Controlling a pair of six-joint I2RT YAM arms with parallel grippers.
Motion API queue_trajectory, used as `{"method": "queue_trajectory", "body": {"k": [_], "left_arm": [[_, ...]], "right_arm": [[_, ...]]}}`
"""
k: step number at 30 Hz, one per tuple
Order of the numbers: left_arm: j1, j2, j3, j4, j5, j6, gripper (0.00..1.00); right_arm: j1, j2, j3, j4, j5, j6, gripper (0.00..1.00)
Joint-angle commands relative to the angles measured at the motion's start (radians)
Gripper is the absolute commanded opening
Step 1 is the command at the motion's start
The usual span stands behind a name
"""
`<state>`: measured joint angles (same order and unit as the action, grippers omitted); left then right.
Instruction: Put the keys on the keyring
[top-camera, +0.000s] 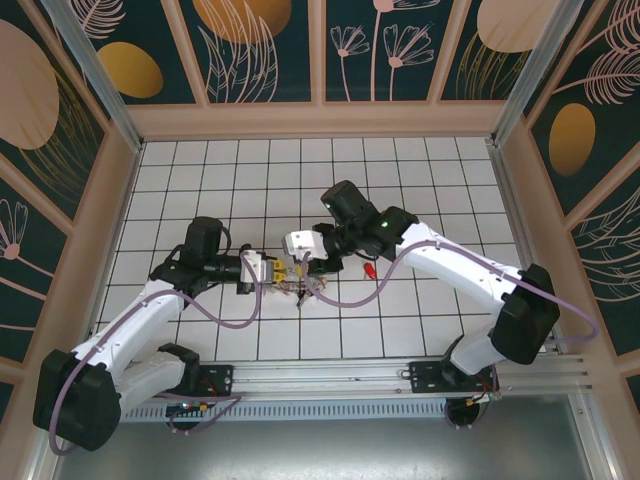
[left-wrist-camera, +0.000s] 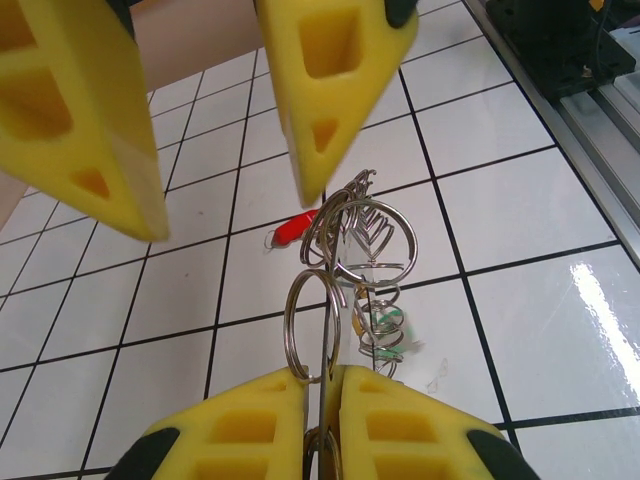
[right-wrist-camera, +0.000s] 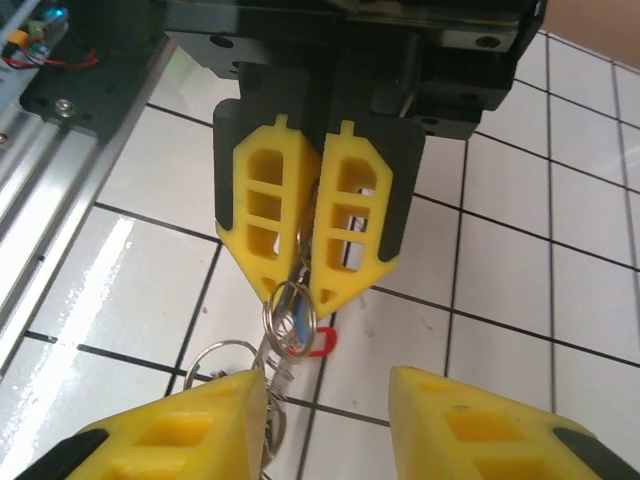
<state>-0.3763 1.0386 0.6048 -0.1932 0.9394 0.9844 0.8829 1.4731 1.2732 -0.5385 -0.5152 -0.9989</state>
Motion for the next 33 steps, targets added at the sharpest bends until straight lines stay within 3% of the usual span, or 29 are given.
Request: {"method": "queue_trajectory", "body": {"k": [1,9,12,18,33], "left_arm": [[-0.005,-0.020,0.036,-0.006,0.052,0.036,0.00],[-0.006,-0.019,0.041,-0.006,0.059,0.043,0.00],[-0.006,-0.021,0.042,-0.007,0.062,0.053,0.00],[-0.006,-0.044,0.041,-0.011,0.061,0.088,0.00],[-0.007,-0.045,0.048,-0.006,0.083,0.143,0.00]], "right_arm": [[0.021,-0.067,0.025,-0.021,0.095,-0.094,0.37],[0.074,-0.050,0.019,-0.013,0.223,-0.237,0.35],[0.086,-0.029,0.025,-0.047,0.202,-0.348,0.34],[0.093,-0.019,0.001,0.025,0.221,-0.388,0.28],[0.111,-0.027,-0.041,0.067,0.140,-0.468,0.29]]}}
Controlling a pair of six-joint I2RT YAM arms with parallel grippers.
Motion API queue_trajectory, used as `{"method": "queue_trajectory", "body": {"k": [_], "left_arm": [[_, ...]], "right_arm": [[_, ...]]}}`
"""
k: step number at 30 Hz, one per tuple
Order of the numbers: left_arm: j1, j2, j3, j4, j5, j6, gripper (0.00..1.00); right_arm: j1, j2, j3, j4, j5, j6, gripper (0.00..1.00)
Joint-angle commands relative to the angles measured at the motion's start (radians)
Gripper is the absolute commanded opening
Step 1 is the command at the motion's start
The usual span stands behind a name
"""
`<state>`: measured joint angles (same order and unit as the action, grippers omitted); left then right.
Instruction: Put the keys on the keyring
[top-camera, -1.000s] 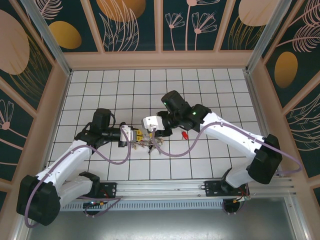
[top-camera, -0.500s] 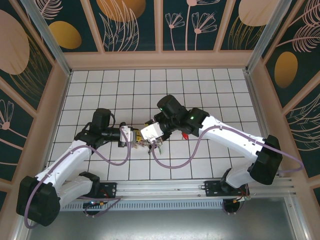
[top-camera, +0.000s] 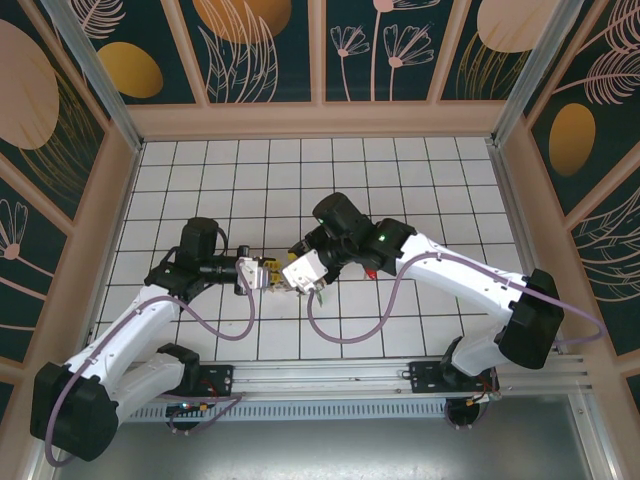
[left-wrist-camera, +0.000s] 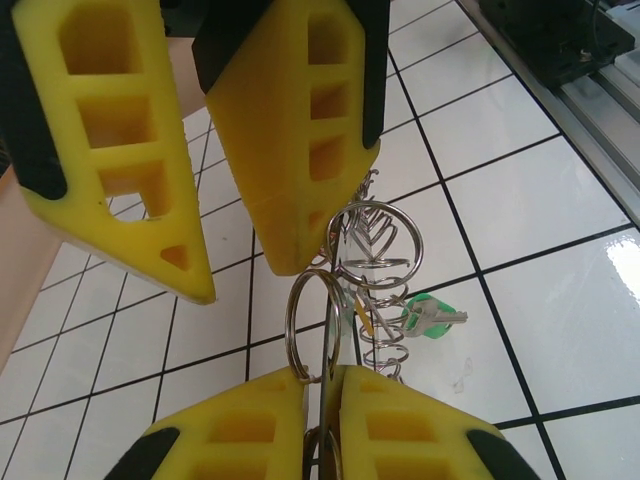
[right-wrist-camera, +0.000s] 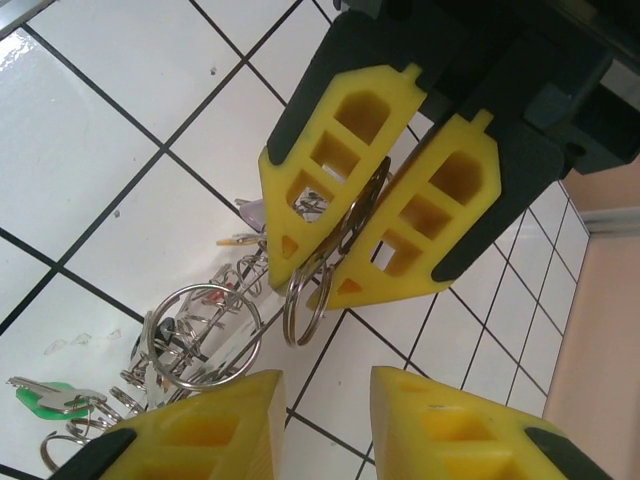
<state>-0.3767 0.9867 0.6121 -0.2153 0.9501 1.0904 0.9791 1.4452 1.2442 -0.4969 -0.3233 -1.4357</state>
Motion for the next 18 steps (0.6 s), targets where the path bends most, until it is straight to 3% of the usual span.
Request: {"method": "queue_trajectory", "body": {"k": [1,12,18], "left_arm": [[-0.008,0.010,0.043,0.017,0.073,0.040,0.00],[-0.014,0.020,0.042,0.019,0.068,0.046,0.00],[-0.018,0.014,0.034,0.016,0.062,0.049,0.00]], "right_arm": [[0.015,0.001,-0.014,0.029,-0.056,-0.031,0.29],[0.042,-0.002,-0.058,0.042,-0.060,-0.062,0.27],[0.045,-0.023,-0.093,0.015,-0.027,-0.089,0.31]]}}
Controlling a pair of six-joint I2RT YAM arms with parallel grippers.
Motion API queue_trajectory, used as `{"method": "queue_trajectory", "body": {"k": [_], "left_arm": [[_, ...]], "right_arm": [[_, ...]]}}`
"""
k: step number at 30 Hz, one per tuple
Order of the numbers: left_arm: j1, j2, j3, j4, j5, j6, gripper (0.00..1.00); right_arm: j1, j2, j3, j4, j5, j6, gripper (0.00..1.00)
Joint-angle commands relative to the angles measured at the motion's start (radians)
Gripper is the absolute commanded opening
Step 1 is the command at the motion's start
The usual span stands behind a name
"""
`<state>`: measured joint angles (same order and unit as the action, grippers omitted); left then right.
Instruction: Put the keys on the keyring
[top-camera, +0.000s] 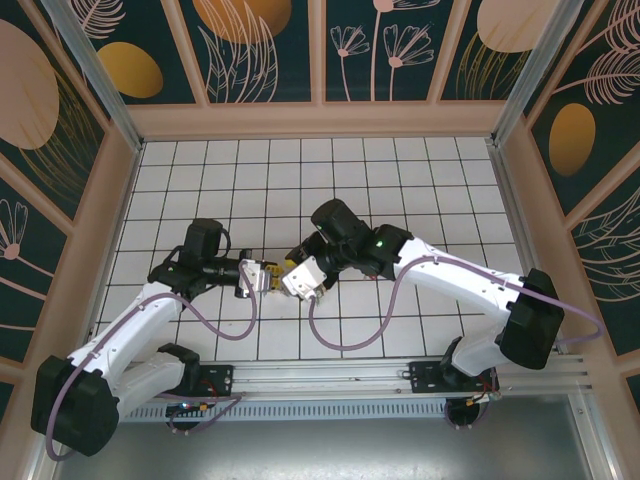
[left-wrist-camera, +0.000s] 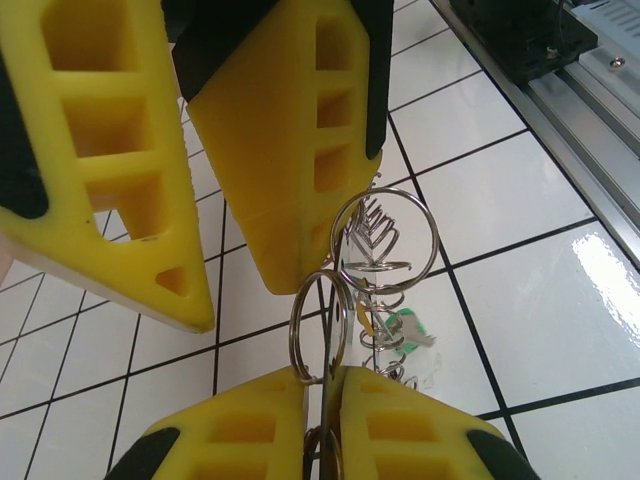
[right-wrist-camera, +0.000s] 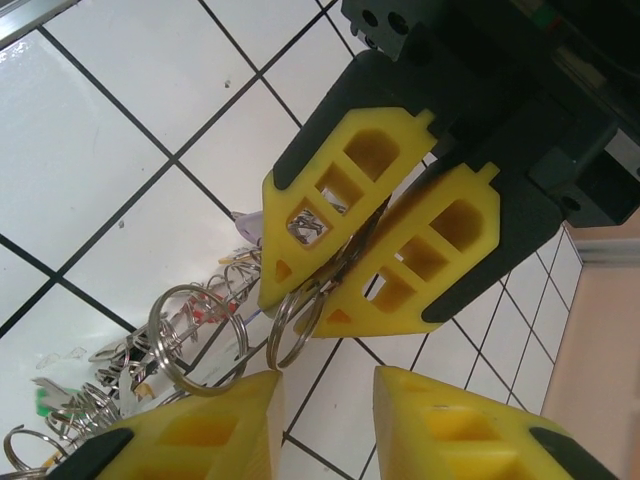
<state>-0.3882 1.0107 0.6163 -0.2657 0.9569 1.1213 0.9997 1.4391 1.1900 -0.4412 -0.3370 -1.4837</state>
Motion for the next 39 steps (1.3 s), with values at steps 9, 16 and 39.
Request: {"method": "queue_trajectory", "body": {"k": [9,16,39], "left_arm": [[-0.015,-0.012,0.026,0.065,0.031,0.040,0.00],[-0.020,-0.016,0.028,0.066,0.000,0.069,0.00],[-0.032,-0.024,0.019,0.072,-0.016,0.083,0.00]], "right_arm": [[0.025,-0.022,-0.052,-0.057,-0.016,-0.039,0.32],[0.030,-0.013,-0.044,-0.092,-0.021,-0.044,0.33],[0.064,0.003,-0.040,0.045,-0.049,0.031,0.21]]}}
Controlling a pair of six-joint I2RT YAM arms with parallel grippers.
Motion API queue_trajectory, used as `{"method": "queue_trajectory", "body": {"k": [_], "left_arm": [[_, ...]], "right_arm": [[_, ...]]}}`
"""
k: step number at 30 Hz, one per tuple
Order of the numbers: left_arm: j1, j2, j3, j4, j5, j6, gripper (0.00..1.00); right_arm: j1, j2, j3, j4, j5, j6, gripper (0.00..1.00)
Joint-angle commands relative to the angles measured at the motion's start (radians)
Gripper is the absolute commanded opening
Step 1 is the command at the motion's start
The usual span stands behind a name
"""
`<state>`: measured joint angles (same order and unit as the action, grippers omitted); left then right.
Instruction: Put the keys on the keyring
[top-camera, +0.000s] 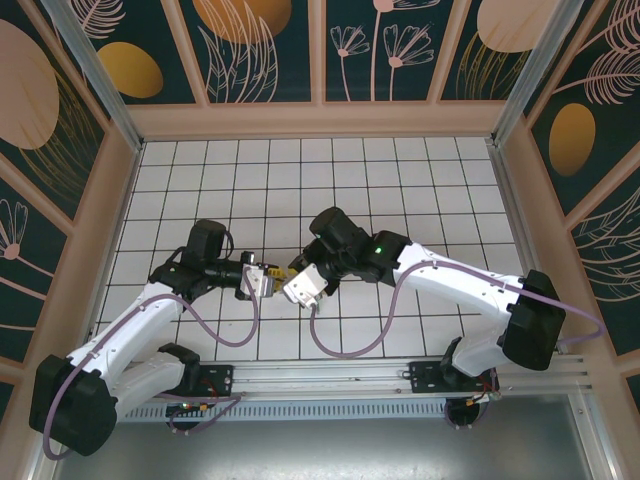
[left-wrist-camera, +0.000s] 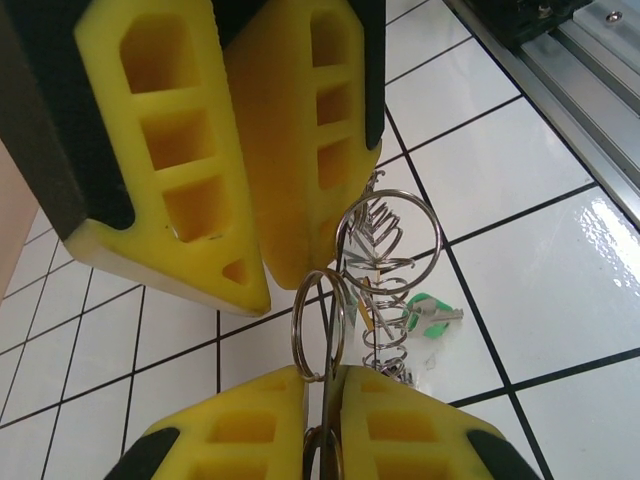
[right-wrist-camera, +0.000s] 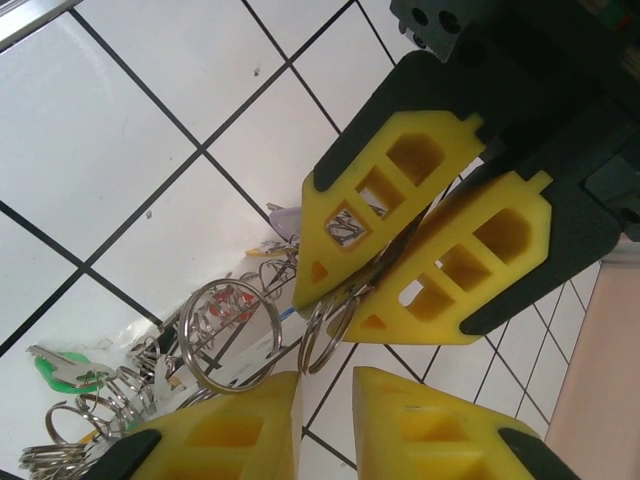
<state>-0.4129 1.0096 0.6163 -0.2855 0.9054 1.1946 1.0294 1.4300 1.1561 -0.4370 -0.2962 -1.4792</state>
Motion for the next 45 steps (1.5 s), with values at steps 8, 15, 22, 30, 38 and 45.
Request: {"method": "queue_trajectory", "body": {"k": [8,15,22,30,38,45], "left_arm": [[-0.007,-0.029,0.011,0.091,0.027,0.010,0.00],[-0.007,-0.022,0.022,0.095,0.021,0.009,0.00],[-0.007,-0.031,0.015,0.117,0.008,-0.006,0.18],[-0.007,-0.086,0.012,0.142,0.008,-0.105,0.48],[-0.007,-0.157,0.013,0.164,0.026,-0.287,0.46],[-0.007,-0.186,-0.014,0.261,-0.048,-0.516,0.39]], "right_arm": [[0.025,-0.003,-0.007,0.050,-0.099,0.037,0.17],[0.024,0.006,0.002,0.032,-0.094,0.031,0.09],[0.019,0.004,-0.001,0.012,-0.085,0.042,0.00],[-0.126,-0.039,-0.059,0.157,-0.271,0.384,0.00],[-0.201,-0.108,-0.141,0.283,-0.340,0.623,0.00],[-0.203,-0.177,-0.251,0.477,-0.344,0.781,0.00]]}}
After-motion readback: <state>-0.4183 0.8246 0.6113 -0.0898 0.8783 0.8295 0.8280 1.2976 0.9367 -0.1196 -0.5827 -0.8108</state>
